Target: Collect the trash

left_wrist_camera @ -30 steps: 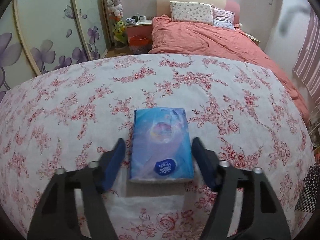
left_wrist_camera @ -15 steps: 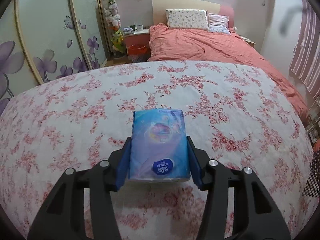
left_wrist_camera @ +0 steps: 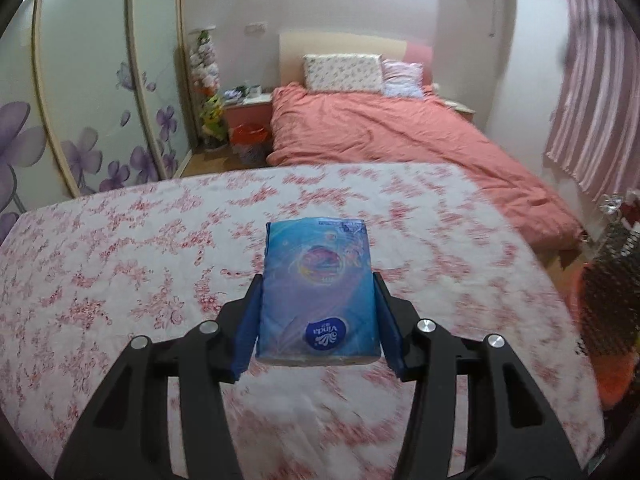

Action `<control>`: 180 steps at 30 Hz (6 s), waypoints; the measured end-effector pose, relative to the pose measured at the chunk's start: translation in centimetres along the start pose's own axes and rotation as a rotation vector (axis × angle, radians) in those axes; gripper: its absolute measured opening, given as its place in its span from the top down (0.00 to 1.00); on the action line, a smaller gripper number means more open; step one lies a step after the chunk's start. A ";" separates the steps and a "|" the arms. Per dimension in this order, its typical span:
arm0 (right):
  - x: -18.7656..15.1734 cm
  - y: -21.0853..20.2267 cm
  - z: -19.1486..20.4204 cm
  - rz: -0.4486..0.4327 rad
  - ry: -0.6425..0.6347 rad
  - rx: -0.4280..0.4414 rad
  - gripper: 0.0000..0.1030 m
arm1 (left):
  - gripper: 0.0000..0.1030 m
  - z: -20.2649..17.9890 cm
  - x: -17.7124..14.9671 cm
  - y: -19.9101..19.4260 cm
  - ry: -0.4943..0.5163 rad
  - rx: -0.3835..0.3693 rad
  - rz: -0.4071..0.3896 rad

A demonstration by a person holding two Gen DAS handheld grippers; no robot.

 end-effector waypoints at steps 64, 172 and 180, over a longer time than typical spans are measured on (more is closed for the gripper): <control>4.0 -6.9 -20.6 -0.223 0.260 -0.266 0.29 | 0.39 -34.4 0.5 -1.3 0.279 -0.502 -0.010; -9.6 -18.7 -7.0 -0.146 0.012 -0.548 0.02 | 0.04 -14.9 -18.8 -22.6 -0.009 -0.019 -0.150; -9.7 -18.7 -7.1 -0.146 0.013 -0.547 0.02 | 0.04 -15.2 -18.7 -22.6 -0.002 -0.023 -0.151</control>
Point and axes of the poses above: each gripper's, at about its wrist camera, not at the fingertips, and y roughly the way its jaws point, z to its left, x to its top, the point moved 5 cm from there along y, roughly the way its jaws point, and after that the axes turned 12 degrees about y, right-handed, at the moved point
